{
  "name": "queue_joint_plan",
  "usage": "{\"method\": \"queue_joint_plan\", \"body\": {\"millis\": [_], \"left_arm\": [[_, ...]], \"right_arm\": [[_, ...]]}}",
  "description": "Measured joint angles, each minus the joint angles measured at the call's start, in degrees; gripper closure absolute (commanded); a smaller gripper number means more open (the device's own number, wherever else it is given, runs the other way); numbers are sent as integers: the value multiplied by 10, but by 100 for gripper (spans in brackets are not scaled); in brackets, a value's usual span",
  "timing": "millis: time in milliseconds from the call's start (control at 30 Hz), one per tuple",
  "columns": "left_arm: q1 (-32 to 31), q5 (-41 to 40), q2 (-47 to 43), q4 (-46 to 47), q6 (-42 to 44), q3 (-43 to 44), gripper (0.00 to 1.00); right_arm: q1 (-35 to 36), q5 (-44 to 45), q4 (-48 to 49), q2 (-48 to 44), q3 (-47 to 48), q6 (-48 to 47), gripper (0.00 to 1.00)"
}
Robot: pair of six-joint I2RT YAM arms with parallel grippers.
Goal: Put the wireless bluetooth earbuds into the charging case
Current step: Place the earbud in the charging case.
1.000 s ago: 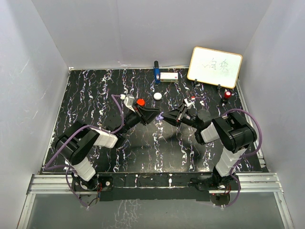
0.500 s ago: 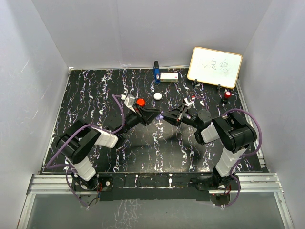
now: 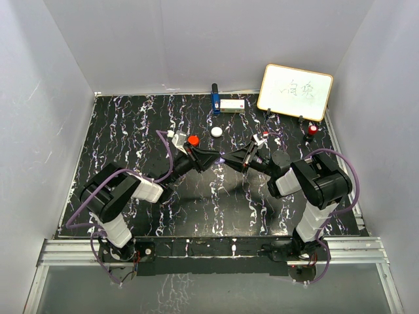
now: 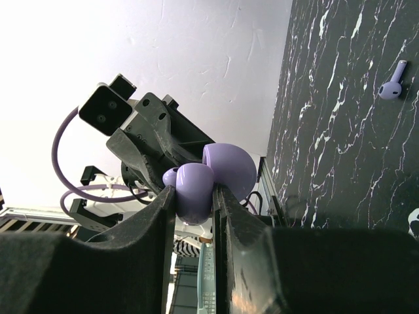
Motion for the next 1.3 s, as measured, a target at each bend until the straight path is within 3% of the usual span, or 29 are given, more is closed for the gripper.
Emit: {"method": "queue_joint_plan", "body": {"millis": [1300], "left_arm": [[7, -3, 2, 0, 17, 3, 100]], "right_arm": [[0, -2, 3, 6, 0, 10, 100]]}}
